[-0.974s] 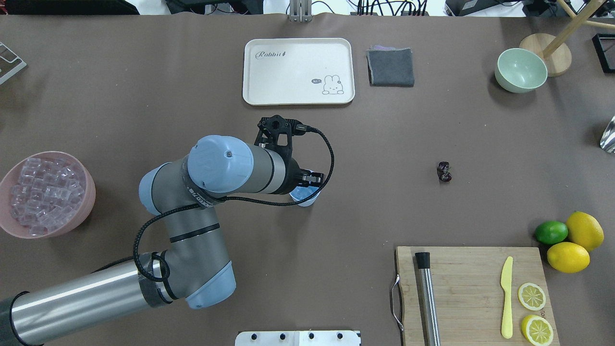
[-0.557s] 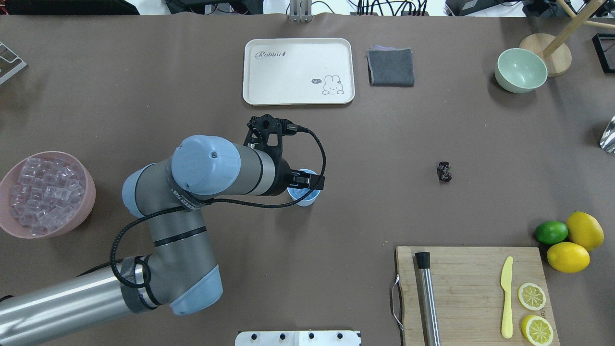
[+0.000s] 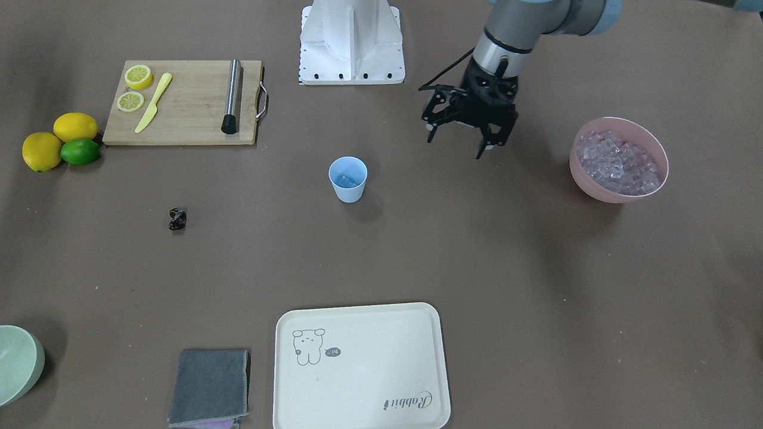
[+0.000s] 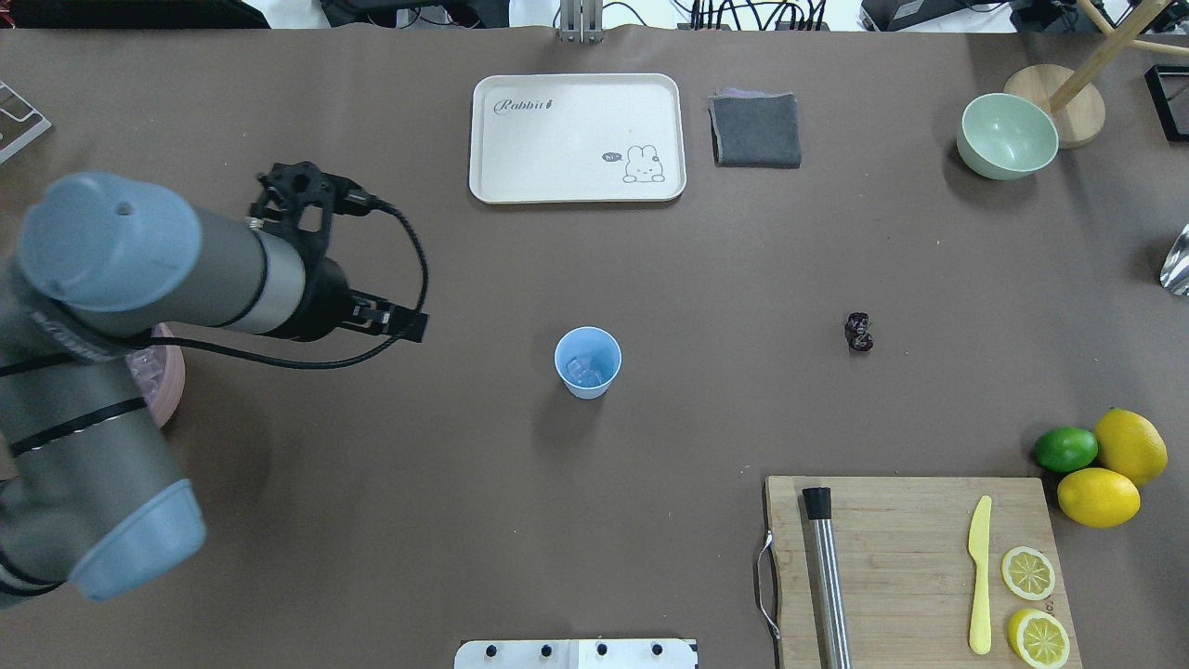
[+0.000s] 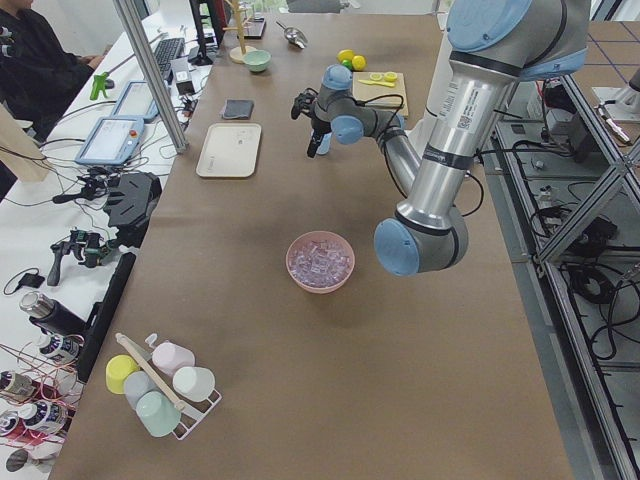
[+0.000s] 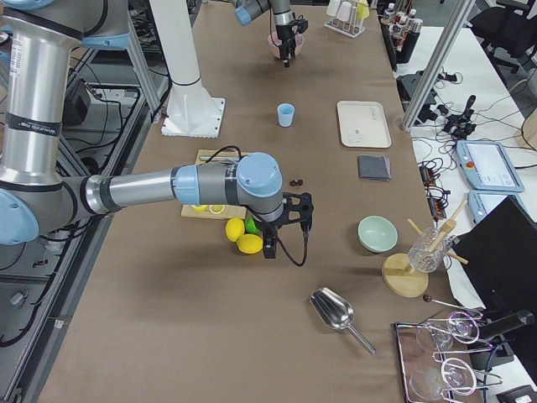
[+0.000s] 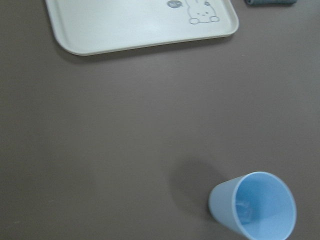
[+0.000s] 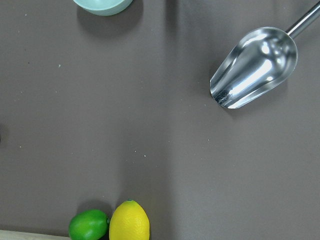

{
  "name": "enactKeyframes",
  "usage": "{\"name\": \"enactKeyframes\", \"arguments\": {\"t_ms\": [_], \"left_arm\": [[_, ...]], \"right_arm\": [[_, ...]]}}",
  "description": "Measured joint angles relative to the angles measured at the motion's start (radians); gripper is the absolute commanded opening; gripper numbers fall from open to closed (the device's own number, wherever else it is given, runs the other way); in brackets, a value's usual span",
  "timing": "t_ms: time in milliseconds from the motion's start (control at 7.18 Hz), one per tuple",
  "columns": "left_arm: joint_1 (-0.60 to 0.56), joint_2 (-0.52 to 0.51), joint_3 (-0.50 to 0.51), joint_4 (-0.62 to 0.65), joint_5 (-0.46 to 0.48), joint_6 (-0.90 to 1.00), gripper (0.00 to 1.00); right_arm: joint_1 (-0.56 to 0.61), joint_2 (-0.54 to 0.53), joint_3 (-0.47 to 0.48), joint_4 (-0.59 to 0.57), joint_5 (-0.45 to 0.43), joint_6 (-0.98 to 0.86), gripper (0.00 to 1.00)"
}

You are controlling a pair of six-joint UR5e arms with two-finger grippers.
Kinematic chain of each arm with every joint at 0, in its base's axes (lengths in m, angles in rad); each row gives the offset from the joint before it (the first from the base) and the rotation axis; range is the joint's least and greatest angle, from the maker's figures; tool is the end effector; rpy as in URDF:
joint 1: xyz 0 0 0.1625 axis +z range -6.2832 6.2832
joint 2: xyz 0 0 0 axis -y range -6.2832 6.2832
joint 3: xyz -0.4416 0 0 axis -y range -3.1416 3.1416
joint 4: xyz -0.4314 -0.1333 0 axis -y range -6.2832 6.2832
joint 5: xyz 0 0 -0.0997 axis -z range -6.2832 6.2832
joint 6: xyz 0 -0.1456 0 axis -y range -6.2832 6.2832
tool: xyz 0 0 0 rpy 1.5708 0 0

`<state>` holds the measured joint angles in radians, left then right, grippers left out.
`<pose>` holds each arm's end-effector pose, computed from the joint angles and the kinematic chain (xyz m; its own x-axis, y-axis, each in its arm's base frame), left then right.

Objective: Put ice and cherries in cup
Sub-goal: 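Move the left gripper back into the pink bowl toward the ice cubes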

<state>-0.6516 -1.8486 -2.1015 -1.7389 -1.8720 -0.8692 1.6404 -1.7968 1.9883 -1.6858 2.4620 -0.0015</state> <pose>0.4145 -0.4295 0.2704 0.5877 0.3270 -0.7401 0.0058 0.9130 0.4080 0.0500 -0.4285 0.5944 0.6312 -0.0171 0.7754 -0.0684 0.9946 0.0776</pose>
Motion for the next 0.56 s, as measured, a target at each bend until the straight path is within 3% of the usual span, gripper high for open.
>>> {"name": "enactKeyframes", "arguments": {"t_ms": [278,557], "left_arm": [[-0.092,0.224,-0.134,0.008,-0.074,0.165,0.98],[-0.148,0.411,-0.161,-0.097,-0.126,0.325,0.98]], "right_arm": [[-0.001,0.0,-0.003,0.0,0.002,0.0,1.0],[-0.001,-0.001,-0.008,0.0,0.004,-0.001,1.0]]}}
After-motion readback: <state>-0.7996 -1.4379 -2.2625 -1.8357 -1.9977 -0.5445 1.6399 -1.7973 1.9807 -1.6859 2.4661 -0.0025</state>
